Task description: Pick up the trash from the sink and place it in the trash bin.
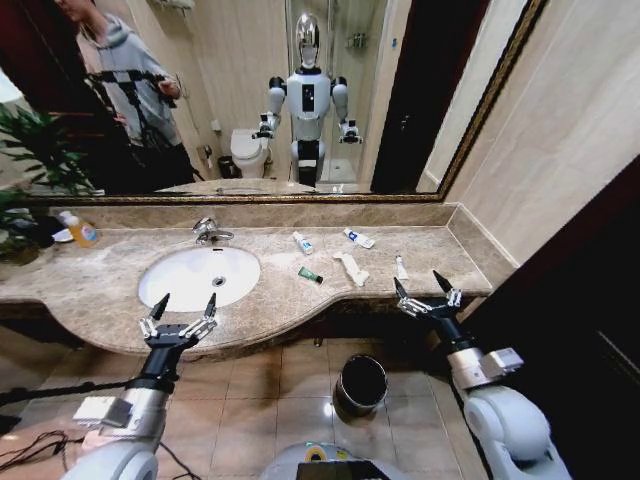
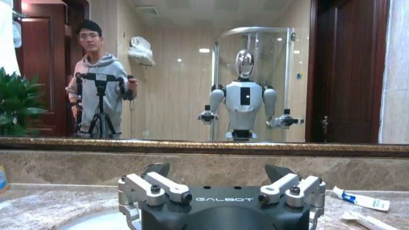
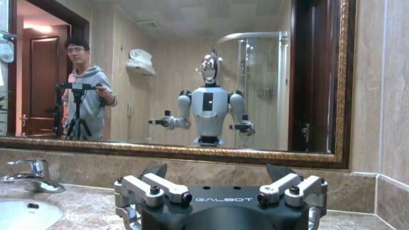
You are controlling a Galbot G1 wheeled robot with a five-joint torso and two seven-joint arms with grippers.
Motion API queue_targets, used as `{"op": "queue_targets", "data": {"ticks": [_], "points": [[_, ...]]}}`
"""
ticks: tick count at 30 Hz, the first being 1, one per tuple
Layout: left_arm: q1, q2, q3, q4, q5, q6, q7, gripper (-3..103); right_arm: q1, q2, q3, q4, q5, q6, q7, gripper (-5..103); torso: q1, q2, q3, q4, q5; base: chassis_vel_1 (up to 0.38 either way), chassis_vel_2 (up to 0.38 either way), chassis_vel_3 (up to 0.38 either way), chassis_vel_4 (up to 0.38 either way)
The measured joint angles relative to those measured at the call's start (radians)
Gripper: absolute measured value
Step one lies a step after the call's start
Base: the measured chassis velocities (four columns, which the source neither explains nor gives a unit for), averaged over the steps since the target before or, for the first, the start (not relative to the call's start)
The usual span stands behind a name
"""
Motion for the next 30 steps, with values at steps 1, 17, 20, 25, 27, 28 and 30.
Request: {"op": "queue_targets", "data": {"ticks": [1, 17, 20, 25, 27, 28, 30], "points": [[0.000, 0.000, 0.000, 0.000, 0.000, 0.000, 0.000, 100, -0.003, -0.001, 0.001, 0.006, 0.003, -0.004, 0.000, 100, 0.000, 0.000, 0.000, 0.0000, -0.0001, 0.000, 0.000, 0.000, 0.000], [0.000, 0.000, 0.000, 0.000, 0.000, 0.000, 0.000, 100, 0.112, -0.046, -0.048, -0.099, 0.009, -0.056, -0.002, 100, 0.000, 0.000, 0.000, 0.0000, 0.0000, 0.000, 0.000, 0.000, 0.000], [0.000, 0.000, 0.000, 0.000, 0.000, 0.000, 0.000, 100, 0.172, -0.082, -0.067, -0.155, 0.018, -0.079, 0.008, 100, 0.000, 0.000, 0.000, -0.0001, 0.0000, 0.000, 0.000, 0.000, 0.000], [0.000, 0.000, 0.000, 0.000, 0.000, 0.000, 0.000, 100, 0.330, -0.145, -0.138, -0.307, 0.034, -0.122, 0.052, 100, 0.000, 0.000, 0.000, 0.0001, 0.0001, 0.000, 0.000, 0.000, 0.000], [0.000, 0.000, 0.000, 0.000, 0.000, 0.000, 0.000, 100, 0.390, -0.157, -0.166, -0.364, 0.034, -0.134, 0.066, 100, 0.000, 0.000, 0.000, 0.0001, 0.0000, 0.000, 0.000, 0.000, 0.000], [0.000, 0.000, 0.000, 0.000, 0.000, 0.000, 0.000, 100, 0.407, -0.160, -0.173, -0.380, 0.034, -0.136, 0.070, 100, 0.000, 0.000, 0.000, 0.0000, 0.0000, 0.000, 0.000, 0.000, 0.000], [0.000, 0.000, 0.000, 0.000, 0.000, 0.000, 0.000, 100, 0.501, -0.167, -0.210, -0.481, 0.027, -0.149, 0.092, 100, 0.000, 0.000, 0.000, 0.0002, -0.0001, 0.000, 0.000, 0.000, 0.000]]}}
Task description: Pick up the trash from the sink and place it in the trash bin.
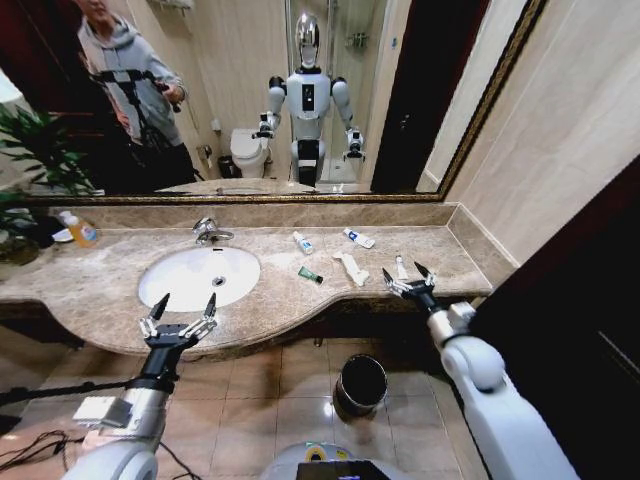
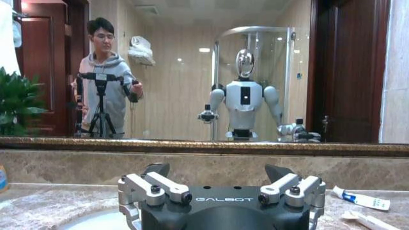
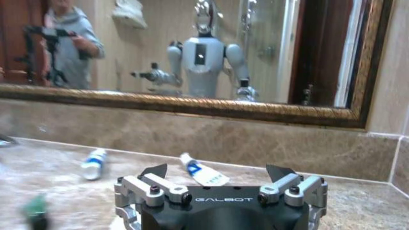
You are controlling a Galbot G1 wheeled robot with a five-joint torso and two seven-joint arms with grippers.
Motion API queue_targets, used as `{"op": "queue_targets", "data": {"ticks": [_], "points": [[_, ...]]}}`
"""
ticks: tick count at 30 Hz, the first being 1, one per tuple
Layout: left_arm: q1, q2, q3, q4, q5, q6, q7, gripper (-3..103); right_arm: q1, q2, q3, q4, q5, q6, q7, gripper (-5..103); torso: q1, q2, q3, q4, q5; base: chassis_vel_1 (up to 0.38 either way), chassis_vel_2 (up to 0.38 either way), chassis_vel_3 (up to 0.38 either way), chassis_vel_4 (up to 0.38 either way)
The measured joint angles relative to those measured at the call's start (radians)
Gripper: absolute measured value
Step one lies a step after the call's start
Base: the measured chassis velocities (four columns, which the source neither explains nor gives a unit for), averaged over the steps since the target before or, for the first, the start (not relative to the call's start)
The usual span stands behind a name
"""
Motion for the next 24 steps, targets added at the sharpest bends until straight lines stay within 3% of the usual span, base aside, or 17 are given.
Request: {"op": "queue_targets", "data": {"ticks": [7, 19, 20, 22, 24], "points": [[0.000, 0.000, 0.000, 0.000, 0.000, 0.000, 0.000, 100, 0.123, 0.009, -0.051, -0.192, -0.034, 0.002, 0.009, 100, 0.000, 0.000, 0.000, -0.0001, 0.0001, 0.000, 0.000, 0.000, 0.000], [0.000, 0.000, 0.000, 0.000, 0.000, 0.000, 0.000, 100, 0.186, 0.027, -0.079, -0.328, -0.072, 0.024, 0.001, 102, 0.000, 0.000, 0.000, -0.0002, 0.0000, 0.000, 0.000, 0.000, 0.000], [0.000, 0.000, 0.000, 0.000, 0.000, 0.000, 0.000, 100, 0.192, 0.028, -0.080, -0.339, -0.073, 0.025, -0.001, 95, 0.000, 0.000, 0.000, -0.0002, -0.0001, 0.000, 0.000, 0.000, 0.000], [0.000, 0.000, 0.000, 0.000, 0.000, 0.000, 0.000, 100, 0.195, 0.030, -0.080, -0.344, -0.073, 0.025, -0.001, 95, 0.000, 0.000, 0.000, -0.0002, -0.0002, 0.000, 0.000, 0.000, 0.000], [0.000, 0.000, 0.000, 0.000, 0.000, 0.000, 0.000, 100, 0.205, 0.035, -0.085, -0.361, -0.074, 0.022, 0.001, 87, 0.000, 0.000, 0.000, -0.0002, 0.0001, 0.000, 0.000, 0.000, 0.000]]}}
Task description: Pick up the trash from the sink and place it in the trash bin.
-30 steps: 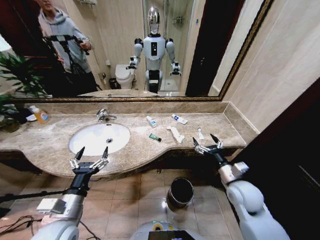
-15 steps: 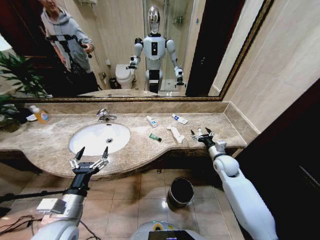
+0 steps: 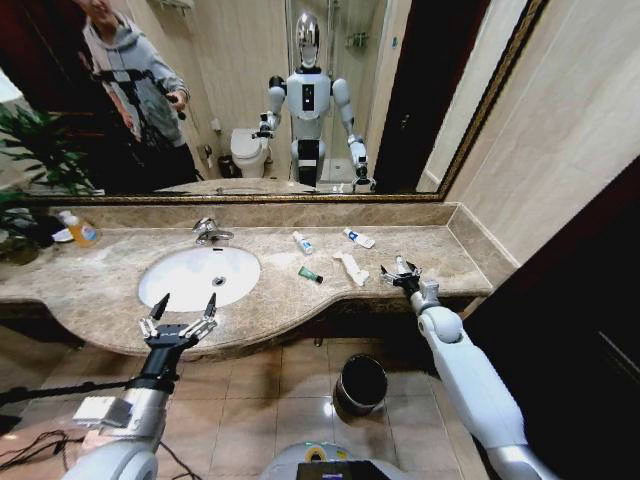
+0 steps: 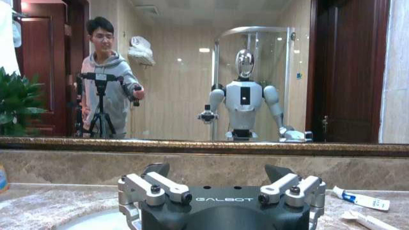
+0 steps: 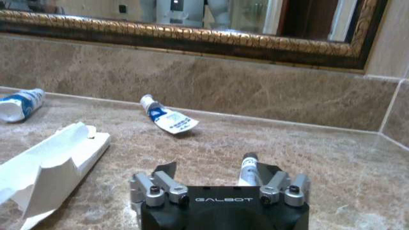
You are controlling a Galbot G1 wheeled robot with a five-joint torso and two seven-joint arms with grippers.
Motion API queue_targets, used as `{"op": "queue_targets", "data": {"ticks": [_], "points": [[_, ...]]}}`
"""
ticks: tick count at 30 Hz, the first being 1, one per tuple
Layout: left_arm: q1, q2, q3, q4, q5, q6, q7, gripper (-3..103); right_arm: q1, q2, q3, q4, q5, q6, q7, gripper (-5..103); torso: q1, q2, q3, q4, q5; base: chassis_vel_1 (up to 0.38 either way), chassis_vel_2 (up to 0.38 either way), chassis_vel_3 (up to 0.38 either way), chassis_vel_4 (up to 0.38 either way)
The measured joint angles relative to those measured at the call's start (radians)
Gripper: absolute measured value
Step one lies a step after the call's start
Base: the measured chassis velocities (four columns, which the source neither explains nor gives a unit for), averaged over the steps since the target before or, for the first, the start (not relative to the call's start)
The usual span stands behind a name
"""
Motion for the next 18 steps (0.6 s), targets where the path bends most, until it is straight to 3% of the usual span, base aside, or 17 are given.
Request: {"op": "queue_targets", "data": {"ticks": [5, 8, 10, 16, 18], "points": [[0.000, 0.000, 0.000, 0.000, 0.000, 0.000, 0.000, 100, 0.012, 0.004, 0.001, -0.026, 0.002, 0.007, -0.009, 71, 0.000, 0.000, 0.000, 0.0000, 0.0000, 0.000, 0.000, 0.000, 0.000], [0.000, 0.000, 0.000, 0.000, 0.000, 0.000, 0.000, 100, 0.018, 0.005, 0.013, -0.041, 0.004, 0.007, -0.009, 54, 0.000, 0.000, 0.000, 0.0000, -0.0002, 0.000, 0.000, 0.000, 0.000], [0.000, 0.000, 0.000, 0.000, 0.000, 0.000, 0.000, 100, 0.018, 0.003, 0.014, -0.042, 0.005, 0.007, -0.008, 54, 0.000, 0.000, 0.000, 0.0000, 0.0000, 0.000, 0.000, 0.000, 0.000], [0.000, 0.000, 0.000, 0.000, 0.000, 0.000, 0.000, 100, 0.010, -0.008, 0.026, -0.040, 0.008, 0.000, -0.001, 28, 0.000, 0.000, 0.000, 0.0000, 0.0000, 0.000, 0.000, 0.000, 0.000], [0.000, 0.000, 0.000, 0.000, 0.000, 0.000, 0.000, 100, 0.008, -0.008, 0.027, -0.038, 0.008, 0.001, -0.001, 28, 0.000, 0.000, 0.000, 0.0000, 0.0000, 0.000, 0.000, 0.000, 0.000]]}}
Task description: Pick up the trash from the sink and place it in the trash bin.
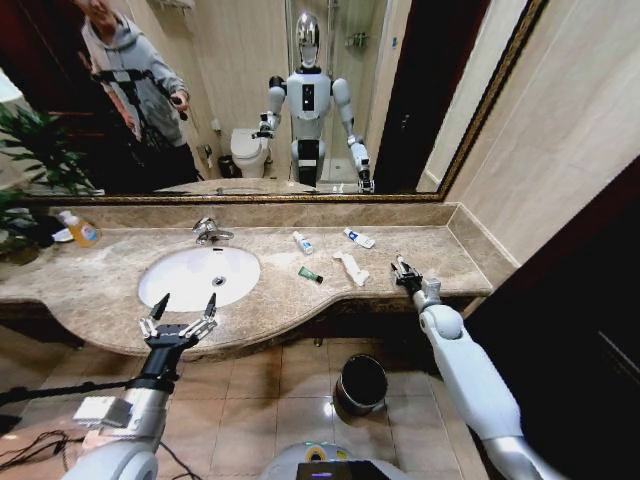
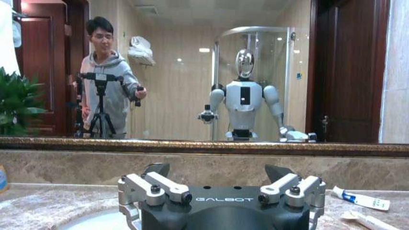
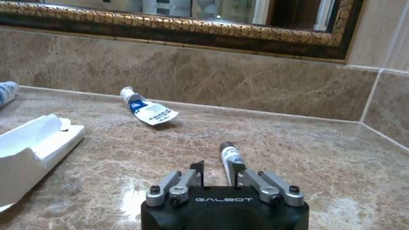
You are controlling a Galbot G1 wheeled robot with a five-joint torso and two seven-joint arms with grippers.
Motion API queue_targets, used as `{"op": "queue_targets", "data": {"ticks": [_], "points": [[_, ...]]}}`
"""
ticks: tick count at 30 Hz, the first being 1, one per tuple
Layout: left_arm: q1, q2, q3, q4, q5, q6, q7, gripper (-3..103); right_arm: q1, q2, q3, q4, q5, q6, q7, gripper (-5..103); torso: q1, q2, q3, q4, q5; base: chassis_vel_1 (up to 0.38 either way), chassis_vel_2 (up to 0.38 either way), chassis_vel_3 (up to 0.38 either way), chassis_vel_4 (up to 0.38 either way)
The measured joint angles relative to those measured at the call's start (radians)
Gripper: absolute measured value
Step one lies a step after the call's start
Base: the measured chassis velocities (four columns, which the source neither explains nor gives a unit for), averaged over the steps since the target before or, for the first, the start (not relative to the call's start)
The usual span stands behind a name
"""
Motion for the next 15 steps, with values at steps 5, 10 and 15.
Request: {"op": "queue_targets", "data": {"ticks": [5, 10, 15], "points": [[0.000, 0.000, 0.000, 0.000, 0.000, 0.000, 0.000, 100, -0.007, -0.001, 0.007, 0.002, 0.008, 0.103, -0.009, 33, 0.000, 0.000, 0.000, 0.0001, 0.0000, 0.000, 0.000, 0.000, 0.000], [0.000, 0.000, 0.000, 0.000, 0.000, 0.000, 0.000, 100, -0.023, -0.005, 0.012, 0.029, -0.001, 0.133, -0.019, 54, 0.000, 0.000, 0.000, 0.0000, -0.0002, 0.000, 0.000, 0.000, 0.000], [0.000, 0.000, 0.000, 0.000, 0.000, 0.000, 0.000, 100, -0.015, -0.006, 0.014, 0.005, -0.011, 0.128, -0.015, 71, 0.000, 0.000, 0.000, 0.0000, 0.0000, 0.000, 0.000, 0.000, 0.000]]}}
